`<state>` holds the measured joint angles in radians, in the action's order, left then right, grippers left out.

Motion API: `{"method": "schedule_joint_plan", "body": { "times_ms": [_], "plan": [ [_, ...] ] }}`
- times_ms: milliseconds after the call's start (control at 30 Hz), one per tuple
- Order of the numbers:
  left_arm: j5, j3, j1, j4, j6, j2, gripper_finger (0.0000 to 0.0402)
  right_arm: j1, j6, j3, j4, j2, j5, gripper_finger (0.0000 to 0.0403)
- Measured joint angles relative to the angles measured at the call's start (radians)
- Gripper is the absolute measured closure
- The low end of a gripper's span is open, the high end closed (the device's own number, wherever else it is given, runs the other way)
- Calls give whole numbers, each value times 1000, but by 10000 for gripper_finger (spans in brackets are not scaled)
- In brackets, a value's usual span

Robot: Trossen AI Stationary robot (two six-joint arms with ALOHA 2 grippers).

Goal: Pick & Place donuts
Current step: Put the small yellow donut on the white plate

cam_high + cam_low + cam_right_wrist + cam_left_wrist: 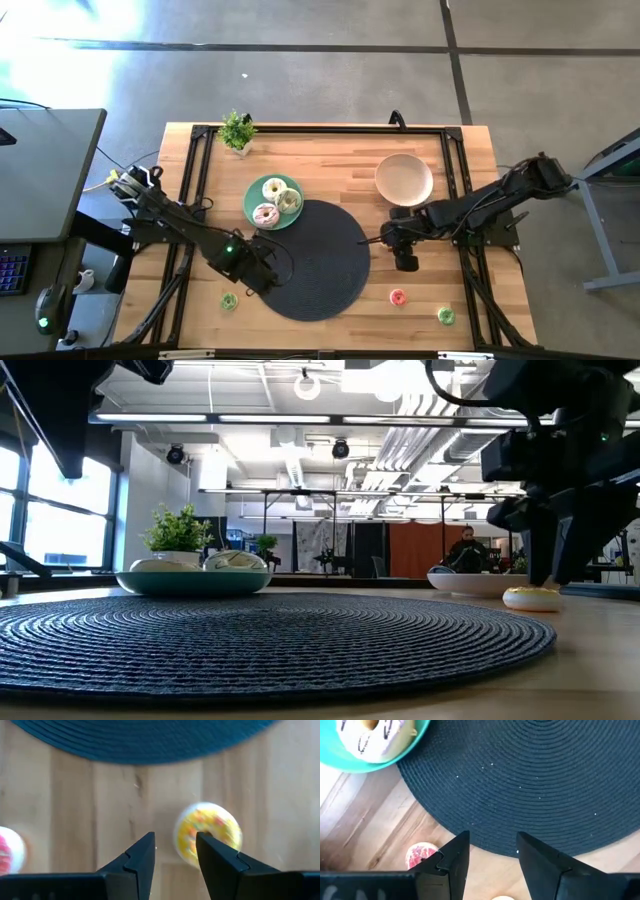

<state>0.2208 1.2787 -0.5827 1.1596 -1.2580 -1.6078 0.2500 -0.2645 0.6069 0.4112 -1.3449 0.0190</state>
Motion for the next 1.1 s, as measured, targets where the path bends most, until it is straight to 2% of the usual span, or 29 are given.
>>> {"method": "schedule_joint_plan", "body": {
  "times_ms": [467, 600, 700, 900, 1100],
  "plan": [
    [18, 0, 0, -77, -6, -1, 243, 0, 58, -94, -126, 0, -99, 266],
    [75, 0, 0, -131, -3, -1, 243, 0, 64, -92, -124, 0, -124, 288],
    [79, 0, 0, -155, -3, -1, 243, -1, 82, -80, -124, -1, -111, 311],
    [79, 0, 0, -158, -3, -1, 243, -1, 109, -25, -74, -1, -99, 330],
    [99, 0, 0, -164, -3, -1, 243, -1, 141, 8, 35, -1, -126, 312]
  ]
}}
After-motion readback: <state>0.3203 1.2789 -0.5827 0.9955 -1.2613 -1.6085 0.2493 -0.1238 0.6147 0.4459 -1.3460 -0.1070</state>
